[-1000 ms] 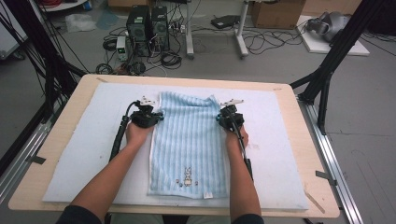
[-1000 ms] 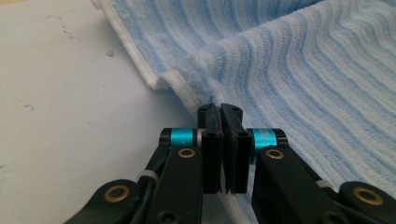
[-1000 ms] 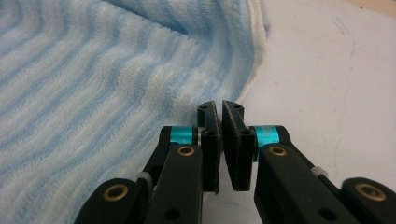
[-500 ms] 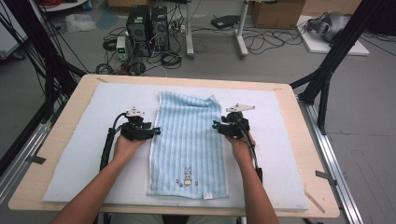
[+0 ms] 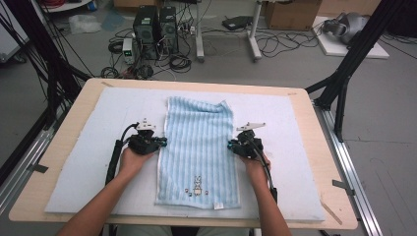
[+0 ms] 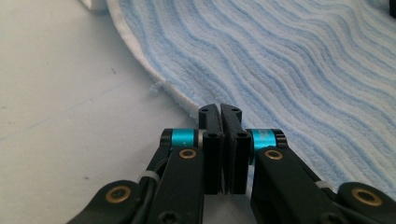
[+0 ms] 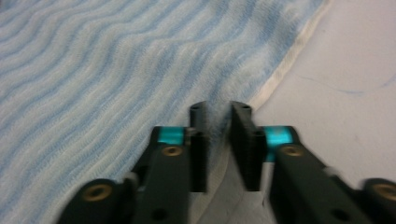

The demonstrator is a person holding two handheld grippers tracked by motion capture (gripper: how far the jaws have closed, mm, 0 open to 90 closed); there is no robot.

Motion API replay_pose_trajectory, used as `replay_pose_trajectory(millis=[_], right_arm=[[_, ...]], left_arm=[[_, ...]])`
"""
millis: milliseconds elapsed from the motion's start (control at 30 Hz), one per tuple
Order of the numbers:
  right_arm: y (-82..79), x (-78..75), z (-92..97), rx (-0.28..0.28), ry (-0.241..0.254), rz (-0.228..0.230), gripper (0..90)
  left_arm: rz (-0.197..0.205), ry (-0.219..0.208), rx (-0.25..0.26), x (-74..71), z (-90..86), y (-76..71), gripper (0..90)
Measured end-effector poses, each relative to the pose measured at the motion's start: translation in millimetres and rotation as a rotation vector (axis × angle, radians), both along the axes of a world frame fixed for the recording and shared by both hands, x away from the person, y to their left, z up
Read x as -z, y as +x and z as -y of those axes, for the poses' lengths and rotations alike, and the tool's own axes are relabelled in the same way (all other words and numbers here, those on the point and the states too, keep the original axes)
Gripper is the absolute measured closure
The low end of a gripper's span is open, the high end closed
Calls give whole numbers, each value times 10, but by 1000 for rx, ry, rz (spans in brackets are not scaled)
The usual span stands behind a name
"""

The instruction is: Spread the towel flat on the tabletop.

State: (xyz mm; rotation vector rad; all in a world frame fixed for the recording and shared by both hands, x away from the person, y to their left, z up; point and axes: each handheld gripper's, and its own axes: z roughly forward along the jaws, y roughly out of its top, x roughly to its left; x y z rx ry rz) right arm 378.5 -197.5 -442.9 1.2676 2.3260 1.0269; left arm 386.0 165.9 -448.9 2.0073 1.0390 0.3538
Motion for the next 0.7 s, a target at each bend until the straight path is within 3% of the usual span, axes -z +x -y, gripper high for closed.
replay_pose_trajectory(millis=[100, 267, 333, 400, 467, 600, 700], right_arm=[[41, 0, -46, 5, -40, 31, 861], [141, 36, -77, 48, -53, 89, 858], [156, 49, -87, 60, -49, 100, 851], [147, 44, -85, 51, -36, 103, 791], [122, 23, -61, 30, 15, 100, 740], [9, -58, -3, 19, 88, 102, 666], [-108, -91, 7, -5, 88, 98, 630]], left_arm=[[7, 13, -31, -6, 0, 98, 873], [19, -20, -84, 27, -21, 192, 875], [24, -19, -89, 21, -31, 178, 808], [0, -44, -89, 8, -54, 142, 612], [-8, -56, -71, -6, -81, 64, 503], [11, -78, -34, -32, -123, -148, 465], [18, -81, -2, -56, -166, -294, 465]])
